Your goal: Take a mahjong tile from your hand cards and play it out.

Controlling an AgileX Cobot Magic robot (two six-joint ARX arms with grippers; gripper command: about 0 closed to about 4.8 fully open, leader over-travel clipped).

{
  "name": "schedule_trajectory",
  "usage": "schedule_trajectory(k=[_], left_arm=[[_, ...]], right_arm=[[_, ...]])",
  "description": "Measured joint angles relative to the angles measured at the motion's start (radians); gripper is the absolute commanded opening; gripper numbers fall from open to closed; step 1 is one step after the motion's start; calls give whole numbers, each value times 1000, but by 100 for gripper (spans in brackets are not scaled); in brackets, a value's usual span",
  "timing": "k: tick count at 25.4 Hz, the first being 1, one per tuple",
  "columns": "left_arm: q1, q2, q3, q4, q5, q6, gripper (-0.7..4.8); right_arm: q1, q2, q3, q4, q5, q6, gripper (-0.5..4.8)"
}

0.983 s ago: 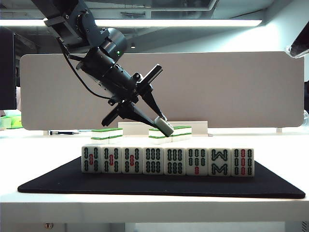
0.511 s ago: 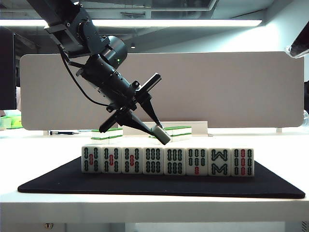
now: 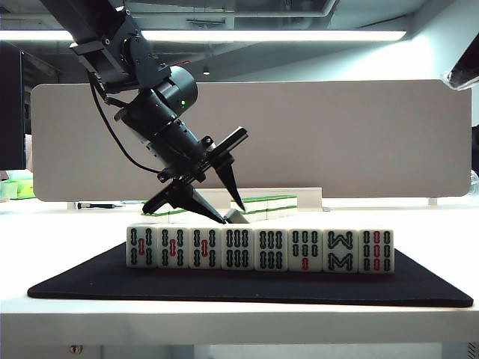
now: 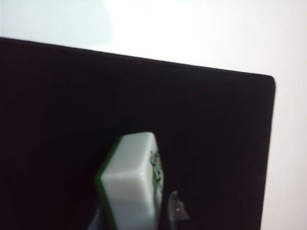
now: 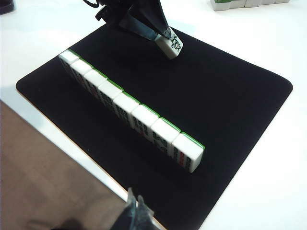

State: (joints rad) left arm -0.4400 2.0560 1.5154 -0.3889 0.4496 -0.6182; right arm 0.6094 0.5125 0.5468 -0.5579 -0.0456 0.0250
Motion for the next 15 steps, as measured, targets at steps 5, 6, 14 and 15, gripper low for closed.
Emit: schedule_trajectory(k=[5, 6, 14, 15], left_arm=[[2, 2, 0, -32, -3, 0, 207], [5, 2, 0, -39, 13, -1, 234], [82, -5, 0, -126, 174, -4, 306], [99, -8, 0, -140, 201, -4, 306]], right_arm=[[0, 0, 0, 0, 0, 0, 0], [0, 0, 0, 0, 0, 0, 0], [0, 0, 0, 0, 0, 0, -1], [0, 0, 0, 0, 0, 0, 0]])
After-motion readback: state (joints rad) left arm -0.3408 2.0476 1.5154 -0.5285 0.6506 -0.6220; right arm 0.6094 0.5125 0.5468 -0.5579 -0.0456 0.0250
